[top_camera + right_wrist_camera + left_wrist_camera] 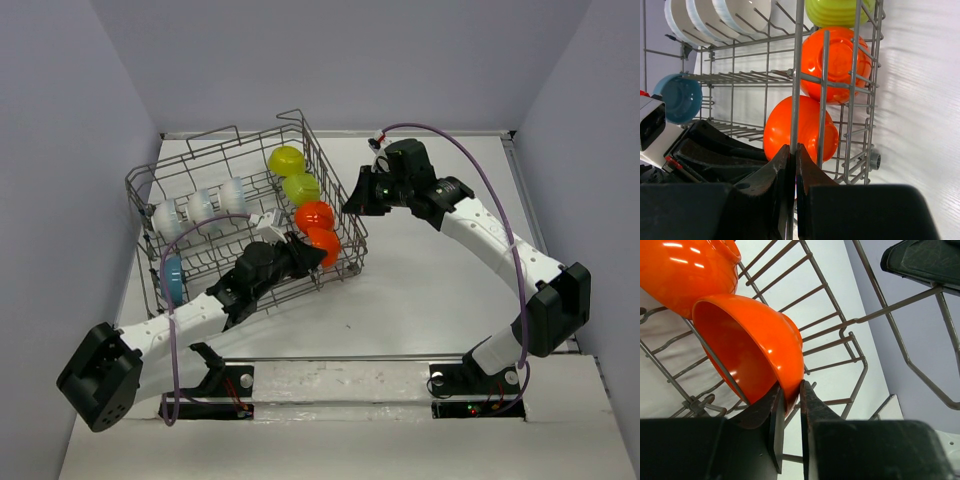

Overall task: Load the bowls into the dish rack
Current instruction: Place the upside down bowl on the dish rack.

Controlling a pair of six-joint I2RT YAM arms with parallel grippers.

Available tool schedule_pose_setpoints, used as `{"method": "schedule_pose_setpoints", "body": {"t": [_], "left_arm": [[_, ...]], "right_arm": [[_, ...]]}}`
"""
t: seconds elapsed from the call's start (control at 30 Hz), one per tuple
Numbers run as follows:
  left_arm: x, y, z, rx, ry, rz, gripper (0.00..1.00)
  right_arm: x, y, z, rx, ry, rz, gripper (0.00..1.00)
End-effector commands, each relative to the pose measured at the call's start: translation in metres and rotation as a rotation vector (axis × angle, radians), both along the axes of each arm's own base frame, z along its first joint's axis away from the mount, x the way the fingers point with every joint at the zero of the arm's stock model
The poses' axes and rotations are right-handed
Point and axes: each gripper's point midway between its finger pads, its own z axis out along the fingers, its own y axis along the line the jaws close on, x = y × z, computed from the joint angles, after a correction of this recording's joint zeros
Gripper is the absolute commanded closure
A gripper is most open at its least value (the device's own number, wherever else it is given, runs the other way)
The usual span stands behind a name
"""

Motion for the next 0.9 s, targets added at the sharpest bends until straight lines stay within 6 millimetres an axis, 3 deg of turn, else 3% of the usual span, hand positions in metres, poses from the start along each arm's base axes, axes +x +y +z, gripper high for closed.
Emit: {"method": "schedule_pose_setpoints", "body": {"t": [0.0, 0.13, 0.67, 0.87], "left_arm": [[0.004, 0.048, -0.063, 0.288, 0.09, 0.12, 0.75], [0.002, 0.048, -0.069, 0.307, 0.103, 0.11, 0.71], [-0.003, 0.045, -0.081, 0.34, 0.124, 0.065, 0.7], [-0.006, 0.037, -0.073, 0.328, 0.099, 0.011, 0.71]], "right_arm": [[0.009, -0.006, 0.004, -0.025, -0.059, 0.002, 0.95], [0.009, -0.006, 0.005, -0.028, -0.061, 0.0, 0.95], [0.008, -0.006, 0.004, -0.028, -0.061, 0.002, 0.95], [0.008, -0.007, 0.002, -0.031, -0.06, 0.0, 0.95]]}}
